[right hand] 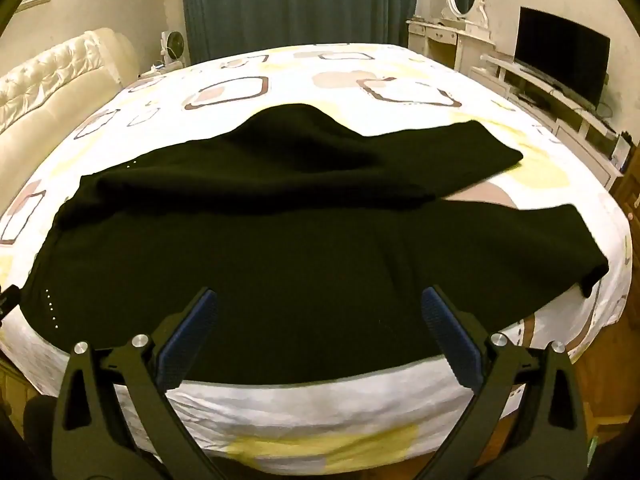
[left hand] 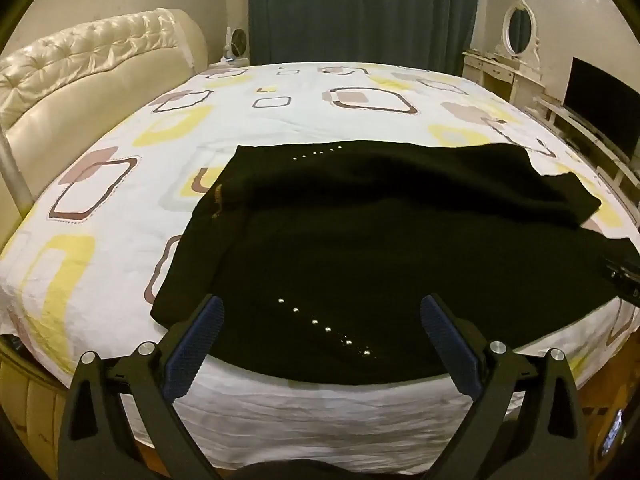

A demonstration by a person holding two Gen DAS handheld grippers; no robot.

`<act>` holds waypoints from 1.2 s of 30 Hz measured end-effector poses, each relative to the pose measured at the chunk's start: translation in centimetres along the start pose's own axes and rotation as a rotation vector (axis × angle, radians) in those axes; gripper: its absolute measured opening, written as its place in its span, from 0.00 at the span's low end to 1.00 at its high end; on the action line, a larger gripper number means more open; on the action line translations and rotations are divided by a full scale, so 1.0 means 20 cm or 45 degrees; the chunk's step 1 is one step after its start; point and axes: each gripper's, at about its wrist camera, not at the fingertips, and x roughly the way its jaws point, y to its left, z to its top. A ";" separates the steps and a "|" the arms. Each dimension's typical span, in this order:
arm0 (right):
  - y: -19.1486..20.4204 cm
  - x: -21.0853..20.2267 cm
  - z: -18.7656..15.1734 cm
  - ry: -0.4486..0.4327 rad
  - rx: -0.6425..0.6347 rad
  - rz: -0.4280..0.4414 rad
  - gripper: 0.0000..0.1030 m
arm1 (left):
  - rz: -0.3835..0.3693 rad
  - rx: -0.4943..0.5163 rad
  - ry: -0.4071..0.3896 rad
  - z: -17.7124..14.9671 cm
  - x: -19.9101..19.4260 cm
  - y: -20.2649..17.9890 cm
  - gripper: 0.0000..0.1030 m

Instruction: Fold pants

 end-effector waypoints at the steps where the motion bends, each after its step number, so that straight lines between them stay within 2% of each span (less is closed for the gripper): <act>1: -0.01 -0.01 -0.02 0.000 0.005 0.000 0.98 | 0.002 0.007 0.003 -0.01 0.00 -0.01 0.95; 9: 0.03 0.03 -0.02 0.006 -0.022 -0.006 0.98 | -0.034 -0.028 0.049 0.01 0.04 0.00 0.95; 36: 0.04 0.07 -0.05 0.031 0.007 0.015 0.98 | -0.031 -0.037 0.040 0.01 0.02 -0.01 0.95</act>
